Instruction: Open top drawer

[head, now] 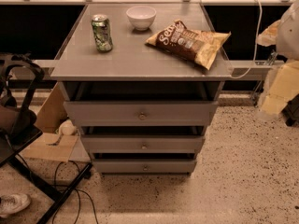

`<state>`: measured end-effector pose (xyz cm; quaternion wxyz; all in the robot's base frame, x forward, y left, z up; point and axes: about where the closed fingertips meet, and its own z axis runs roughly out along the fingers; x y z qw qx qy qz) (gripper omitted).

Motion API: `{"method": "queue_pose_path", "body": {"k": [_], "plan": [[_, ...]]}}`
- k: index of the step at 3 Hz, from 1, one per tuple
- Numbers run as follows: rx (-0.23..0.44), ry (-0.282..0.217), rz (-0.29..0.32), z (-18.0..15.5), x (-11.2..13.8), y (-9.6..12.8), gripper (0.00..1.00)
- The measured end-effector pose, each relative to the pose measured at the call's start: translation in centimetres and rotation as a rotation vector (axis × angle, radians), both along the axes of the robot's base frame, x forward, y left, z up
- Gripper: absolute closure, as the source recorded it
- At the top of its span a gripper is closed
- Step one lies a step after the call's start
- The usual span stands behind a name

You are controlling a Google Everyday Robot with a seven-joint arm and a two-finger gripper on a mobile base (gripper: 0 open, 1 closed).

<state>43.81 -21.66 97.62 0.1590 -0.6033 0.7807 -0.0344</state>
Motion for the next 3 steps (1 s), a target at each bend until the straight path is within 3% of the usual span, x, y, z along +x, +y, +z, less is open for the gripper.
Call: {"method": "queue_pose_path", "body": {"k": [1, 2, 3], "plan": [[0.000, 0.000, 0.000, 0.0, 0.0, 0.0, 0.00], [0.006, 0.007, 0.025, -2.5, 0.5, 1.1, 0.00], [0.016, 0.013, 0.062, -8.7, 1.6, 3.7, 0.00]]}}
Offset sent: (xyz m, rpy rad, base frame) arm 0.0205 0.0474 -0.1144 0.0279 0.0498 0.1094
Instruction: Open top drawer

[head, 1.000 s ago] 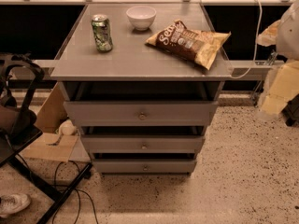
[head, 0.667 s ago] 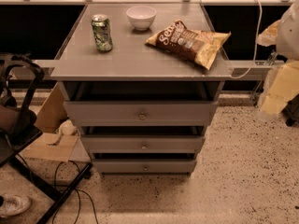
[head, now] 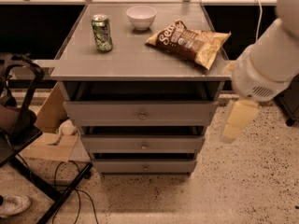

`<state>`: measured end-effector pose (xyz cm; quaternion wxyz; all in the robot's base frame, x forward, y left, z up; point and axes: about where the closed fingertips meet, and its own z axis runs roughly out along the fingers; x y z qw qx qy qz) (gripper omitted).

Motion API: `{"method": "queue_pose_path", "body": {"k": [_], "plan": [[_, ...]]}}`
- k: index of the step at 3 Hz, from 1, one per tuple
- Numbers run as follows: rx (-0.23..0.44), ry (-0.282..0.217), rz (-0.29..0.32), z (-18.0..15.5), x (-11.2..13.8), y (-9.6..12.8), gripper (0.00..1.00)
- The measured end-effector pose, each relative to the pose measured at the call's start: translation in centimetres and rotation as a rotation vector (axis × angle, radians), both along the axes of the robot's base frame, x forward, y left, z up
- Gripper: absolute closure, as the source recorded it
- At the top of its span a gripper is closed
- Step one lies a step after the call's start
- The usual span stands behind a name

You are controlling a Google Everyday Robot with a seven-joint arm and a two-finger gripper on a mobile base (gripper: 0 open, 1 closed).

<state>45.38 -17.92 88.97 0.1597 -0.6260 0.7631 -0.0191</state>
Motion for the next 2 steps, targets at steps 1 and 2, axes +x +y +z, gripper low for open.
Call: {"method": "queue_pose_path", "body": {"k": [1, 2], "plan": [[0.032, -0.020, 0.056, -7.7, 3.3, 3.8, 0.00], [0.035, -0.047, 0.086, -11.2, 5.9, 5.8, 0.00]]}}
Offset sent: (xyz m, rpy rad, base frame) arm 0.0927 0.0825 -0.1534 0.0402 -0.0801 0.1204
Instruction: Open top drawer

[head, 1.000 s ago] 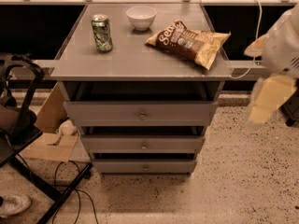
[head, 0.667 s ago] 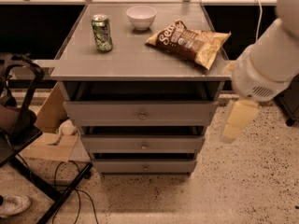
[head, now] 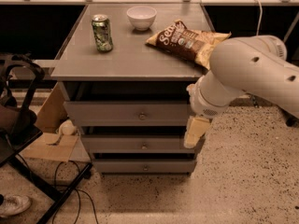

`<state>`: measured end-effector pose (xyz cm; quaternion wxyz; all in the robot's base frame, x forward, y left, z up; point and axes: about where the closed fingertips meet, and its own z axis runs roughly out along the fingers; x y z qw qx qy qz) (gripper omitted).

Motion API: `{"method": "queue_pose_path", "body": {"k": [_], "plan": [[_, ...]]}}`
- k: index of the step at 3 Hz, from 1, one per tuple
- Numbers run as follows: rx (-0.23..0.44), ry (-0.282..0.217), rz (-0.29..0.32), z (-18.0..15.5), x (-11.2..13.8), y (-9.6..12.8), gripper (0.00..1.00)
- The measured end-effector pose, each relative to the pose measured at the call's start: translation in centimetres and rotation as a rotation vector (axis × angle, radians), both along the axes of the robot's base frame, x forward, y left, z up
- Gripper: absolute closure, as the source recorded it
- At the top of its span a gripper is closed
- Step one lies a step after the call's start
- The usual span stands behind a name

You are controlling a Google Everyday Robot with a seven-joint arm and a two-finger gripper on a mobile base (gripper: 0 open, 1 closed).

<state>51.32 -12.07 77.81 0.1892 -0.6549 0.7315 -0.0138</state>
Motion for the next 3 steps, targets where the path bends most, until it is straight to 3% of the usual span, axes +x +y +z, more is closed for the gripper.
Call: {"method": "queue_pose_path", "body": {"k": [2, 3], "plan": [[-0.101, -0.008, -0.018, -5.1, 7.1, 3.5, 0.00], [-0.131, 0.027, -0.066, -8.7, 10.4, 4.8, 0.00]]}}
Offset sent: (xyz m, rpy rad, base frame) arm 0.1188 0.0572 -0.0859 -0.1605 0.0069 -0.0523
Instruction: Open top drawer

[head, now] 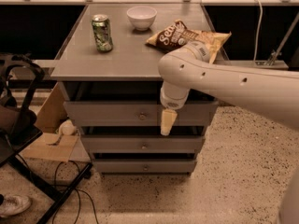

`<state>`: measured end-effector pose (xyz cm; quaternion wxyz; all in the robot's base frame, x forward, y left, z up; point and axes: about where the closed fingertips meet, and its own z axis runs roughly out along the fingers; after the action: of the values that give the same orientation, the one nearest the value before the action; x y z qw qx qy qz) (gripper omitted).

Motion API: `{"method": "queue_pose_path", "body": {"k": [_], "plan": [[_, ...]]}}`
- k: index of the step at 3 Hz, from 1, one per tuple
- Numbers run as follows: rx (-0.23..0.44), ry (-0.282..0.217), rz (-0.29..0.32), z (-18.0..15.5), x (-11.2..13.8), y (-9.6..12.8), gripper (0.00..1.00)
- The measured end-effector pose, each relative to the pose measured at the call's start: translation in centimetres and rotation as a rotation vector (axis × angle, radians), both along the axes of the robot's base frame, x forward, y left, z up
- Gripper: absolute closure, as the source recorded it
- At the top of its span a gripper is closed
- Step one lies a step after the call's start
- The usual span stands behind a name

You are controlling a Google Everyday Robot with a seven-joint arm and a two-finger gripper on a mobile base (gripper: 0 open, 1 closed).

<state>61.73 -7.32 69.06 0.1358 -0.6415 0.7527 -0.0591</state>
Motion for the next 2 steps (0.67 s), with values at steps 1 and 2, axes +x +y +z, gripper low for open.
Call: {"method": "queue_pose_path", "body": {"k": [1, 2], "plan": [[0.005, 0.037, -0.029, -2.7, 1.0, 0.5, 0.00], [0.027, 0.111, -0.059, -6.5, 0.2, 0.4, 0.26]]}}
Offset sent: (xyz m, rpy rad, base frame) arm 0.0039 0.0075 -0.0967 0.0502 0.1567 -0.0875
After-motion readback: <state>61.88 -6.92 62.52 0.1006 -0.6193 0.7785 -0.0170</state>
